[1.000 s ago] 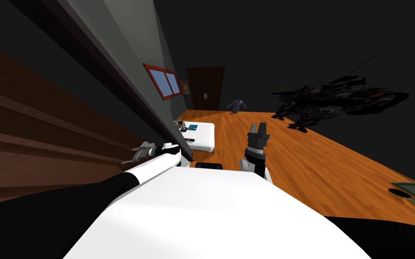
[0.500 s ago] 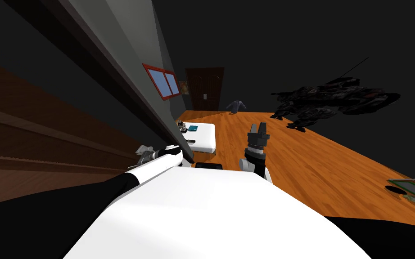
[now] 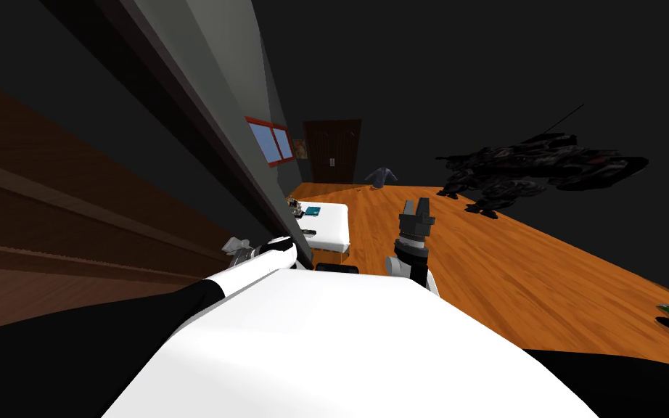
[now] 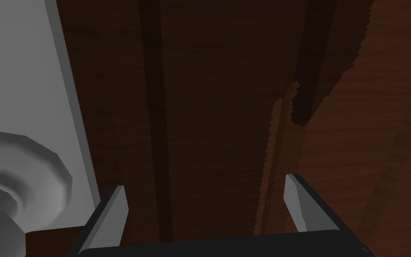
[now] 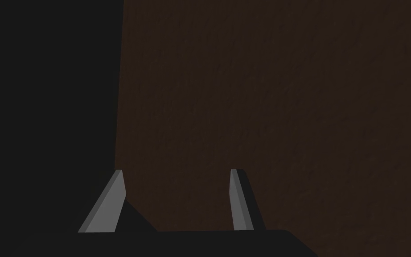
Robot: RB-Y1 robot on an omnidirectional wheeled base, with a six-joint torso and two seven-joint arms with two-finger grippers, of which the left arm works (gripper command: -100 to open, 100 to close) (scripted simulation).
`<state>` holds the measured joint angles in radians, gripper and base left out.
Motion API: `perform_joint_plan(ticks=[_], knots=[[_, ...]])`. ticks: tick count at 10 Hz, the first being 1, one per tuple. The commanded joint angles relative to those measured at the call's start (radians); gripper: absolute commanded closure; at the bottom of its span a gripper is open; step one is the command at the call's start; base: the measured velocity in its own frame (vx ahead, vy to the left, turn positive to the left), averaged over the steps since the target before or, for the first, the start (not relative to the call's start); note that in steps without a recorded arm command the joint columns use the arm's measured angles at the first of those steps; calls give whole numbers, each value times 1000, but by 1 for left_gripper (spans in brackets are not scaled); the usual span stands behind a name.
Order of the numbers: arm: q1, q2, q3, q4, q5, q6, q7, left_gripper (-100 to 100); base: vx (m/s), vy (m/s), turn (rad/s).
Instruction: Push the door open
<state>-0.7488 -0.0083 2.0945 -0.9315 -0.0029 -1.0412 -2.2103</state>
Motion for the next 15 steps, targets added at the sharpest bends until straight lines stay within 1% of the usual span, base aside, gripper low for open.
perform_joint_plan(ticks=[1, 7, 15], knots=[[-33, 5, -9, -4, 1, 4, 0, -100, -15, -11, -9], [-33, 5, -9, -4, 1, 4, 0, -100, -5, -3, 0], [-38, 2, -4, -2, 1, 4, 0, -100, 18, -2, 5]])
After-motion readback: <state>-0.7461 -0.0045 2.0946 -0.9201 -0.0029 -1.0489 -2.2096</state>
